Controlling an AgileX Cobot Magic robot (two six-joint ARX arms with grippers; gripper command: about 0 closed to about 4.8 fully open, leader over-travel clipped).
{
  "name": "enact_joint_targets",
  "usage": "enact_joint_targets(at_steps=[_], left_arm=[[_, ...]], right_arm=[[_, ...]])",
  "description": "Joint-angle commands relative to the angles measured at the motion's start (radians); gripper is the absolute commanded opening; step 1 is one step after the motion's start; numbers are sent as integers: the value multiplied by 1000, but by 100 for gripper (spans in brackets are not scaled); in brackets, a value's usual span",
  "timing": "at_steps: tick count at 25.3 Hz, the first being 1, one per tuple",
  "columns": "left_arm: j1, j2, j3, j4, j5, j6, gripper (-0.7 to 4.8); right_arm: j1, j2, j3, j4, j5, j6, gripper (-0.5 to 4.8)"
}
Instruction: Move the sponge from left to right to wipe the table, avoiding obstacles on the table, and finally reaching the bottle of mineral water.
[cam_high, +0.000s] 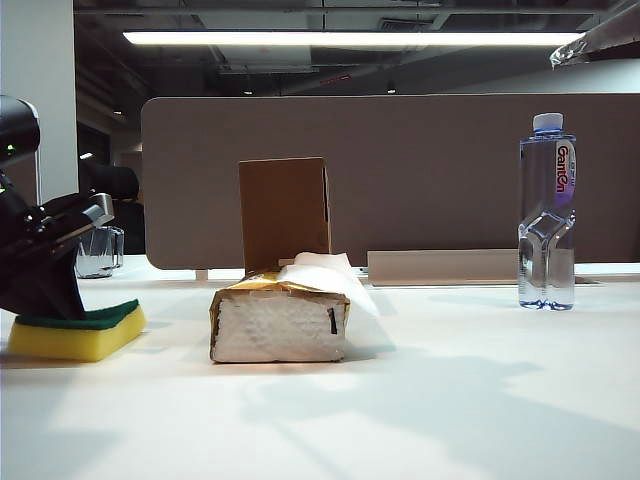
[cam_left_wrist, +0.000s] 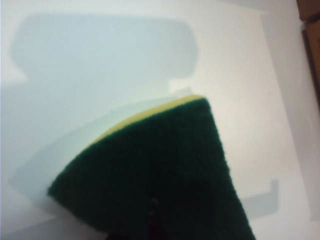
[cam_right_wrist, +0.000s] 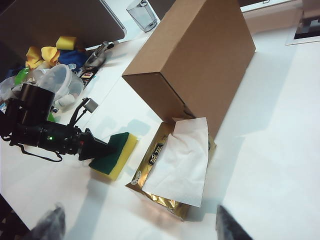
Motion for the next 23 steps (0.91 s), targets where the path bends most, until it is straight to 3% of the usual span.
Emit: enact_joint_targets(at_steps=[1, 23], left_arm=[[-8, -3, -69, -56, 17, -16, -6], [-95, -402, -420, -35, 39, -127, -6]], right_arm=[[0, -2, 6, 13, 0, 0, 386], [0, -3, 6, 13, -4, 0, 387]])
